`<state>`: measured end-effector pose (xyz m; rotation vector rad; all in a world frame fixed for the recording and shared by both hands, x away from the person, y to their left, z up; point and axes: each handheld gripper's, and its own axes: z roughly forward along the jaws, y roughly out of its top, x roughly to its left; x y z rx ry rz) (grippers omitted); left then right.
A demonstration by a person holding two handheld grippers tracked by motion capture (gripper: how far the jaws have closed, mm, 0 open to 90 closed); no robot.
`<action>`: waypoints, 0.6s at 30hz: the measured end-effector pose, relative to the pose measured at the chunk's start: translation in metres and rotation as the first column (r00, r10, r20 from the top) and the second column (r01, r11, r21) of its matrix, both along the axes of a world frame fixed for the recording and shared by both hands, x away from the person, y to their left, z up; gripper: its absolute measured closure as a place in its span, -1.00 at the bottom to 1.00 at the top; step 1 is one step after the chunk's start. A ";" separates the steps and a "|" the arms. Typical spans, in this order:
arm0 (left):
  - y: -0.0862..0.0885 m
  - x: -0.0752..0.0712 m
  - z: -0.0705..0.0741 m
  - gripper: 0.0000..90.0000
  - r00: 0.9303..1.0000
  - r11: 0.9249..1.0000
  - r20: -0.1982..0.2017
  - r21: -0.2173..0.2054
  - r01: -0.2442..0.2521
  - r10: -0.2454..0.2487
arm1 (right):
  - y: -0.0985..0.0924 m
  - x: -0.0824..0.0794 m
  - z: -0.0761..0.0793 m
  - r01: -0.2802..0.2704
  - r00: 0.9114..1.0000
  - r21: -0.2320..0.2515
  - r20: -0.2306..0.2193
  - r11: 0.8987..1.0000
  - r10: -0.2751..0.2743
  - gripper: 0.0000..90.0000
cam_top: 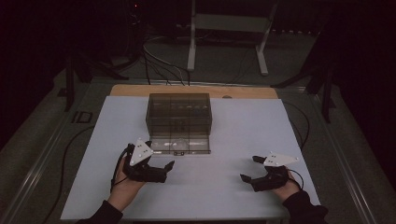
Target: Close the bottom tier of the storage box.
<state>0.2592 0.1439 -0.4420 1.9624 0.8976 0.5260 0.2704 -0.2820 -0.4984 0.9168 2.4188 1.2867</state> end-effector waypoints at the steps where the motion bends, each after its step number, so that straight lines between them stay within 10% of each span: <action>1: 0.000 0.001 -0.002 -1.00 1.000 1.000 -0.006 0.002 0.001 -0.001 | 0.000 0.000 0.000 0.001 1.000 0.000 0.000 1.000 -0.001 -0.77; 18: -0.005 0.007 -0.040 -1.00 0.997 0.997 -0.072 0.073 -0.030 0.036 | 0.000 0.000 0.000 -0.003 1.000 0.002 0.000 1.000 0.002 -0.77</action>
